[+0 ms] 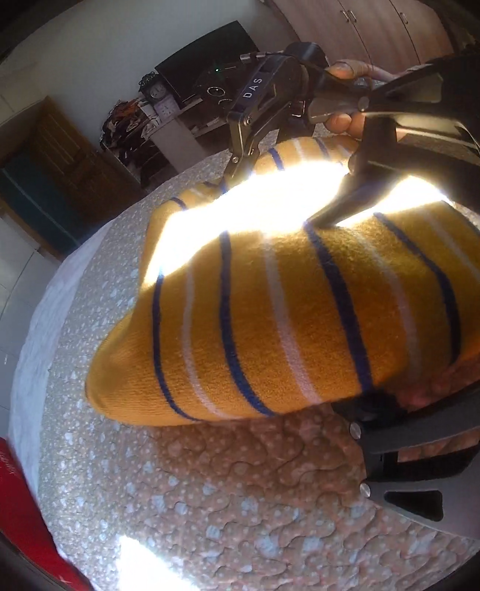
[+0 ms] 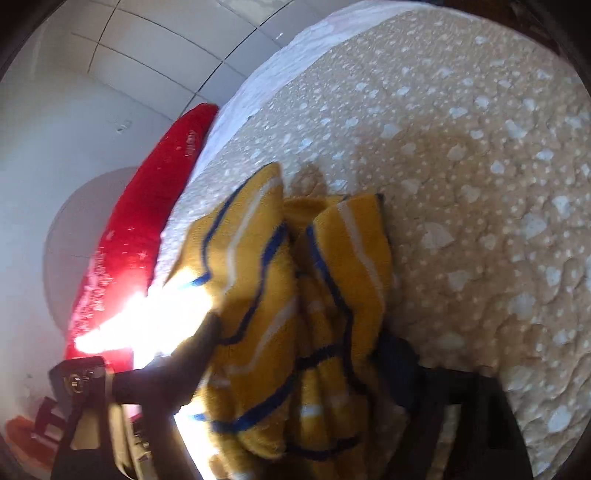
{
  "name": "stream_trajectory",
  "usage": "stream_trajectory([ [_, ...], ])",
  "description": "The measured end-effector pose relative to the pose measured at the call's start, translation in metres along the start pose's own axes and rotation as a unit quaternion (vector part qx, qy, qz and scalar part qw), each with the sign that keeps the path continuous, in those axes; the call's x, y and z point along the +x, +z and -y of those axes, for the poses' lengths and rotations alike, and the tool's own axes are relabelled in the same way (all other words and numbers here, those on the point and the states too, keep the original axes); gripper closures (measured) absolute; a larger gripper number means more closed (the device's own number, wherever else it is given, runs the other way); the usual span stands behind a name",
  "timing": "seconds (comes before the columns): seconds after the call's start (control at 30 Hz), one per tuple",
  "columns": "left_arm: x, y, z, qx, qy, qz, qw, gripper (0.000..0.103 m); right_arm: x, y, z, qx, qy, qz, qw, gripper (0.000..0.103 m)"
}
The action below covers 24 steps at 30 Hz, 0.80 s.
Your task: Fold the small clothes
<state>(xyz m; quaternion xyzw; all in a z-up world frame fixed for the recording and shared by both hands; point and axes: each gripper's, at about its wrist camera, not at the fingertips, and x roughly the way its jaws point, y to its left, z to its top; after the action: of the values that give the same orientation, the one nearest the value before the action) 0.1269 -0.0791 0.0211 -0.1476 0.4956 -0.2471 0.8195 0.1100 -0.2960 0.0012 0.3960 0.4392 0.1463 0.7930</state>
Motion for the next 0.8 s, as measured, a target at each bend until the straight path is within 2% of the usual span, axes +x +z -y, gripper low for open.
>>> stream_trajectory([
  [0.07,-0.014,0.002,0.004,0.004,0.004,0.010,0.9999,0.048,-0.003,-0.003,-0.014,-0.021,-0.011,0.010,1.000,0.051],
  [0.2,-0.046,0.011,0.007,0.014,0.029,0.038,0.9987,0.049,-0.005,-0.014,-0.046,-0.052,0.016,0.016,0.998,0.058],
  [0.27,-0.061,0.015,0.006,0.025,0.050,0.049,0.9972,0.049,-0.002,-0.021,-0.064,-0.079,0.016,0.019,0.997,0.058],
  [0.33,-0.067,0.015,0.003,0.029,0.081,0.050,0.9950,0.047,0.004,-0.027,-0.073,-0.096,0.011,0.019,0.995,0.058],
  [0.37,-0.065,0.013,0.000,0.029,0.104,0.044,0.9932,0.043,0.010,-0.030,-0.072,-0.096,0.003,0.017,0.995,0.057],
  [0.4,-0.062,0.010,-0.003,0.028,0.125,0.035,0.9911,0.041,0.015,-0.033,-0.069,-0.096,-0.017,0.017,0.995,0.054],
  [0.47,-0.049,-0.001,-0.012,0.031,0.163,0.007,0.9862,0.037,0.027,-0.041,-0.065,-0.113,-0.093,0.016,0.989,0.051],
  [0.53,-0.046,-0.014,-0.021,0.024,0.169,-0.003,0.9854,0.034,0.022,-0.048,-0.062,-0.114,-0.102,0.027,0.988,0.036],
  [0.6,-0.053,-0.025,-0.027,0.013,0.155,0.000,0.9878,0.032,0.008,-0.050,-0.064,-0.108,-0.106,0.036,0.988,0.036],
  [0.67,-0.064,-0.032,-0.027,0.010,0.155,0.006,0.9879,0.032,-0.012,-0.054,-0.078,-0.119,-0.114,0.067,0.984,0.036],
  [0.8,-0.088,-0.047,-0.018,0.019,0.186,0.038,0.9816,0.032,-0.035,-0.062,-0.120,-0.161,-0.095,0.097,0.978,0.039],
])
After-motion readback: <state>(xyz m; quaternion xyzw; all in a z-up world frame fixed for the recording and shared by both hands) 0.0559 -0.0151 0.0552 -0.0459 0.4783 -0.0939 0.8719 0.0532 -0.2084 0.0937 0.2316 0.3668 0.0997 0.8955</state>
